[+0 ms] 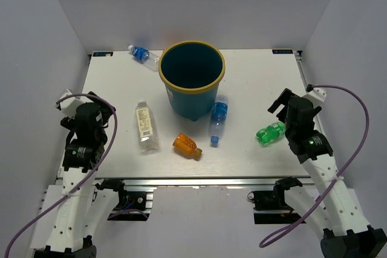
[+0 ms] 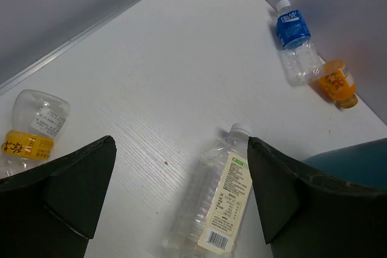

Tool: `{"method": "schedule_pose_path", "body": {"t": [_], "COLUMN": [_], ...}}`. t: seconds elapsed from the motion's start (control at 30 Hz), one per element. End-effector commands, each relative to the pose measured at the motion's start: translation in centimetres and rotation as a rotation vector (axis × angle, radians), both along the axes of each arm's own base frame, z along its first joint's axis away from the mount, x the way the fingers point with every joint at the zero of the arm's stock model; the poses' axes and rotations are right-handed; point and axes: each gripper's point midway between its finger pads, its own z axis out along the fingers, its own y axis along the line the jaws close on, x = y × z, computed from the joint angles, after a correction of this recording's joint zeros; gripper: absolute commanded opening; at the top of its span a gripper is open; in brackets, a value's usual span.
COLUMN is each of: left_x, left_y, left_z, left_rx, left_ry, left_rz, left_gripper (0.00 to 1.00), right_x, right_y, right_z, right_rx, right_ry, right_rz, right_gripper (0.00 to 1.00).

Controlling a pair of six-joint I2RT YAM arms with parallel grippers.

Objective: Put the plastic bottles in the bin

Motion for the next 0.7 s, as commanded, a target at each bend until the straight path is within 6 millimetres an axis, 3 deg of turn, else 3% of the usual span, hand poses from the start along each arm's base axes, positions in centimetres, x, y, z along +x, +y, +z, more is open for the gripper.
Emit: {"method": "schedule_pose_path", "body": {"t": [0.0,0.17,0.27,0.4,0.5,0.67], "left_x": [-0.6,-0.6,-0.1,1.0,1.9,2.2], "left_y": [1.0,1.0,0.7,-0.6,-2.1,-2.1], "left_z": [1.2,0.7,-0.3,-1.7,-3.1,-4.5], "left_rx": [0.026,0.030,0.027,-0.003,-0.023,-0.019], "left_ry": [-0.069,-0.067,-0.024,0.024,0.066,0.147], "left_rz": [0.041,0.042,0.024,-0.042,-0.131,-0.129], "left_gripper": [0.98,0.98,0.98,0.98,0.98,0.98], "right_x": [0.3,0.4,0.0,-0.5,-0.7,-0.6], "right_y": [-0.5,0.4,0.1,-0.6,0.1,1.7], "right_z": [1.6,1.4,0.1,-3.6,-6.7,-11.5], "right_rx": [0.008,0.026,0.019,0.002,0.022,0.097], "right_ry": [-0.095,-0.115,-0.043,0.120,0.226,0.346], "right_rz": [-0.027,0.026,0.004,-0.063,-0.055,-0.041], "right_gripper": [0.89,0.89,0.90,0.89,0.89,0.89]}}
